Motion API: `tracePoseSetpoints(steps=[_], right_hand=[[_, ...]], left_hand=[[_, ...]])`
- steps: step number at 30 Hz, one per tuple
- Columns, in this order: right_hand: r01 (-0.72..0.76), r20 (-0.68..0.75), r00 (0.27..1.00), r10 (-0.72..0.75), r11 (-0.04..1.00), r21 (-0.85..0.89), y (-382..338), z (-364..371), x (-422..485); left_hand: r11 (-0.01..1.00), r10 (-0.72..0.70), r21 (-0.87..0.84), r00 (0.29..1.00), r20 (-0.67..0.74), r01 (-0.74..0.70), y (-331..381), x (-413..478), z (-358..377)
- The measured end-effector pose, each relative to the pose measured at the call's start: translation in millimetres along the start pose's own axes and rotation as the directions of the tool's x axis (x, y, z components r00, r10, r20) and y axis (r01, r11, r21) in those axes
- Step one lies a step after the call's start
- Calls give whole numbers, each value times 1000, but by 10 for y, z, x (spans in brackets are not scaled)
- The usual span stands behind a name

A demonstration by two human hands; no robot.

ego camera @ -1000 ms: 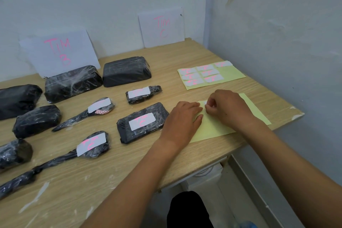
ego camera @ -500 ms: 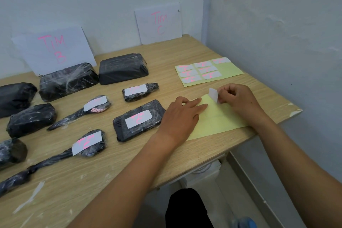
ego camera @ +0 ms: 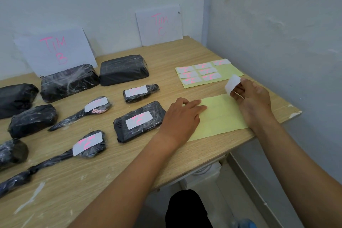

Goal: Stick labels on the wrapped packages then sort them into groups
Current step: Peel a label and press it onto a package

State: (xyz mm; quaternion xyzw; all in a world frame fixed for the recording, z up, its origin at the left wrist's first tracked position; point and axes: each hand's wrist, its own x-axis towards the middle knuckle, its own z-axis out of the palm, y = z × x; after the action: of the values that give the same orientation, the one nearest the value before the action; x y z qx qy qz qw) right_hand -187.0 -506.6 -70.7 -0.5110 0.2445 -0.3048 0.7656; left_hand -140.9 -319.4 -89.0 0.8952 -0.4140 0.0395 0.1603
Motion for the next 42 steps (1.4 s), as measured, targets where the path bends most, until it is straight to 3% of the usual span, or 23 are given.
tracePoseSetpoints(steps=[2, 4, 6, 9, 15, 21, 26, 29, 31, 35, 38, 42], right_hand=[[25, -16, 1000, -25, 1000, -4, 12, -5, 22], [89, 13, 996, -88, 974, -207, 37, 5, 5], [218, 95, 976, -196, 877, -428, 58, 42, -48], [426, 259, 904, -339, 725, -541, 59, 171, -168], [673, 520, 739, -429, 439, -595, 116, 408, -342], [821, 697, 555, -453, 164, -547, 197, 621, -533], [900, 767, 404, -498, 66, -431, 210, 768, -671], [923, 778, 363, -512, 85, -375, 241, 879, -780], [917, 759, 393, -519, 155, -368, 262, 961, -862], [805, 639, 591, -493, 412, -426, 286, 1153, -1056], [610, 551, 765, -334, 652, -451, 330, 1318, -1189], [432, 561, 810, -170, 820, -375, 399, 1530, -1334]], left_hand=[[1000, 0, -10, 1000, -4, 0, 4, 3, 2], [1000, -4, -27, 1000, -17, 3, 11, 1, 1], [997, -22, -80, 1000, -14, 21, 7, 11, 2], [938, -92, -338, 995, -34, 76, -37, 39, -31], [689, -332, -716, 927, -174, 112, 27, 81, -264], [351, -500, -919, 866, -20, 182, -21, -28, -459], [117, -555, -978, 828, 80, 173, -148, -227, -612], [90, -589, -986, 806, 61, 141, -250, -362, -680], [102, -623, -988, 782, 30, 119, -309, -452, -721], [124, -670, -989, 742, -25, 78, -442, -651, -830], [174, -669, -983, 739, -75, 58, -543, -829, -924], [205, -680, -978, 724, -117, 35, -707, -1049, -1023]])
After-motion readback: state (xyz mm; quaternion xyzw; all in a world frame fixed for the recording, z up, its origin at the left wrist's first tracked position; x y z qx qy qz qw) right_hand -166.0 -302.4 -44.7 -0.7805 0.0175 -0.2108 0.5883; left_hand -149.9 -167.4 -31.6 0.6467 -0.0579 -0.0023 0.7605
